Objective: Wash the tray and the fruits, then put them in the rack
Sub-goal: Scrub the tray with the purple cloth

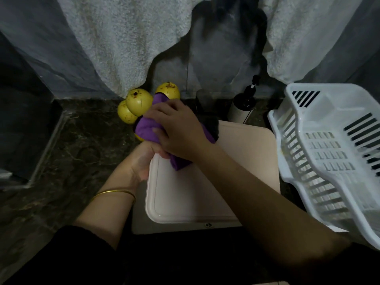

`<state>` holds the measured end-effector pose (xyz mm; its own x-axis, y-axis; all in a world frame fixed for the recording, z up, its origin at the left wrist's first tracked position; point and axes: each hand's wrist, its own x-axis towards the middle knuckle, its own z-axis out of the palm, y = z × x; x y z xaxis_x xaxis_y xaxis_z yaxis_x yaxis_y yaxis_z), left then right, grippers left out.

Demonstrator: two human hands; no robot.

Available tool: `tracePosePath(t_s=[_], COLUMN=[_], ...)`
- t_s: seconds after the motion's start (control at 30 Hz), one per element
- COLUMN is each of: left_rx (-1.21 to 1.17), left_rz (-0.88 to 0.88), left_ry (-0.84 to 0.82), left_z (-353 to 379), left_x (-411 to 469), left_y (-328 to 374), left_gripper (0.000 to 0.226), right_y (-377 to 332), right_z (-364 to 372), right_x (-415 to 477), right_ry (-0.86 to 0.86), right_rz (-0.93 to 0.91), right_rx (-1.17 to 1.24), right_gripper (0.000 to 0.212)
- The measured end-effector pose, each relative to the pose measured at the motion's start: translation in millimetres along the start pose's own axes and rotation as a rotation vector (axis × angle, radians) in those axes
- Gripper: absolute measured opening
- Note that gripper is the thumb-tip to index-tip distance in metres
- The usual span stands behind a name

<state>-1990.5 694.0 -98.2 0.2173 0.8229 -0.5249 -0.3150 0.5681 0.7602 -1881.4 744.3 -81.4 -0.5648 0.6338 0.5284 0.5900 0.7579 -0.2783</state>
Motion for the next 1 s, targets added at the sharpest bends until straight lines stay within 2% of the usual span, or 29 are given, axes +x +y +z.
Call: tracePosePath(t_s=[0.07,0.2,0.27,0.43,0.73,0.83,1.0], left_rx=[0.005,0.004,0.015,0.050,0.069,0.031,-0.032], left_rz=[0.030,0.107,0.122,0.186,0.200,0.185,0.222], left_ry=[-0.005,0.000,0.022,0.021,0.063,0.106,0.121], left_z=[2.7,7.2,0.8,-9.3,-21.1,-27.4,-29.5], left_x=[-0.9,-6.5,-9.2,-17.2,-17.6,-16.1,-15.6], left_y=[1.8,9.2,11.5,18.8,25.2,23.9,19.2], left_gripper=[0.050,0.046,0.053,0.051,0.053,0.055,0.052], right_y=[2.9,16.4,32.9,77.4,113.6,118.5,112.8], right_z=[-2.7,-9.4,-14.6,-34.9,-58.7,-64.4,-62.2], right_x=[0.4,-7.1,-16.6,-50.3,-81.3,-88.7,-104.8], right_ry=[0.016,0.138,0.137,0.124,0.222,0.293,0.243], right_rz=[0.033,0.283,0.410,0.597,1.057,1.243,1.307], right_rx=[-0.026,-0.163,-0.227,-0.248,-0.126,0.031,0.134], right_gripper=[0.044,0.047,0.050,0.055,0.041,0.044,0.046])
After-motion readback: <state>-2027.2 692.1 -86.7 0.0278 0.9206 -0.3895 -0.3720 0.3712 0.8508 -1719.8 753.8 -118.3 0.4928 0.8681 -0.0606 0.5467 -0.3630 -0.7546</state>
